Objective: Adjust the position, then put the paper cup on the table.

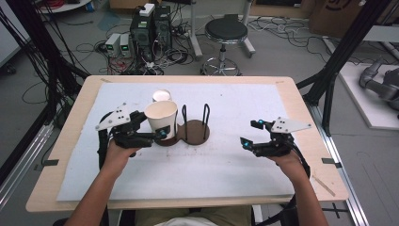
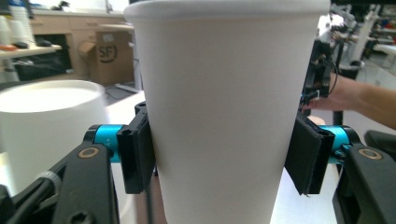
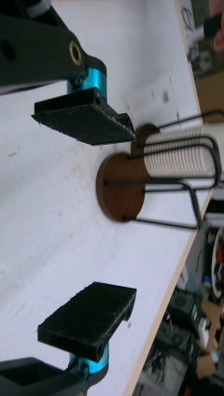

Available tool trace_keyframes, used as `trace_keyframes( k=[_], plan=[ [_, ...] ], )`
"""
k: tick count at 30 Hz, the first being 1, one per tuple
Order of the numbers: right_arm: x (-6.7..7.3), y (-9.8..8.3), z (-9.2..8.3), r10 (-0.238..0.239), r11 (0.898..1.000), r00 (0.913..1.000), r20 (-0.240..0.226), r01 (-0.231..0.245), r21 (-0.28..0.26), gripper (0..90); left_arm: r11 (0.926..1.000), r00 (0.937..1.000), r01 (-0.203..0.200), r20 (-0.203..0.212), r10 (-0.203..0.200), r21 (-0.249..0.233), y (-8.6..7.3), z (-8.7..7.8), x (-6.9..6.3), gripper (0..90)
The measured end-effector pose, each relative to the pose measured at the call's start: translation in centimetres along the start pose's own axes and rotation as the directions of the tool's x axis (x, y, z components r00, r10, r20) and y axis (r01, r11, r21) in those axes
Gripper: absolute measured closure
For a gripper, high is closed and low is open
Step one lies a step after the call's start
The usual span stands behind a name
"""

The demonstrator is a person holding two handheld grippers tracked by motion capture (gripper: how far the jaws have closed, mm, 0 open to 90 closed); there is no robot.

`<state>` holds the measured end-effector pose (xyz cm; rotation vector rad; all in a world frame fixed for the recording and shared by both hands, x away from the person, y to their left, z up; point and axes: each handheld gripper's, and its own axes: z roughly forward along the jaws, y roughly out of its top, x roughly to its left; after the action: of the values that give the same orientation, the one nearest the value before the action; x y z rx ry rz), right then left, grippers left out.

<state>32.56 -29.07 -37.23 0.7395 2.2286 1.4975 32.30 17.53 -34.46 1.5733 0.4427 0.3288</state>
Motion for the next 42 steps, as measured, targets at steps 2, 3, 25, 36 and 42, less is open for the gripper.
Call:
trace_keyframes(
  k=[2,3,25,36,42],
  plan=[
    [-0.5,-0.3,-0.2,0.027,1.000,0.9994,0.023,-0.027,-0.003,21.9,0.9998,0.9998,0.006,-0.017,-0.006,-0.018,0.0,-0.7,0.4,35.2],
    [-0.7,-0.4,-0.3,0.037,0.999,0.9988,0.033,-0.037,-0.008,21.9,0.9996,0.9995,0.008,-0.029,-0.009,-0.028,0.1,-1.0,0.6,35.2],
    [-1.0,-0.7,-0.4,0.049,0.999,0.9980,0.039,-0.049,-0.007,23.2,0.9899,0.9672,0.014,-0.249,-0.049,-0.141,0.5,-5.8,3.5,34.1],
    [-1.0,-0.8,-0.2,0.046,0.999,0.9982,0.039,-0.046,0.006,23.2,0.9908,0.9315,0.046,-0.353,-0.088,-0.127,-3.0,-6.9,6.3,34.8],
    [-1.1,-0.8,0.2,0.046,0.999,0.9985,0.031,-0.046,0.004,23.2,0.9957,0.9177,0.034,-0.392,-0.065,-0.086,-4.1,-6.8,8.0,35.0]
  ],
)
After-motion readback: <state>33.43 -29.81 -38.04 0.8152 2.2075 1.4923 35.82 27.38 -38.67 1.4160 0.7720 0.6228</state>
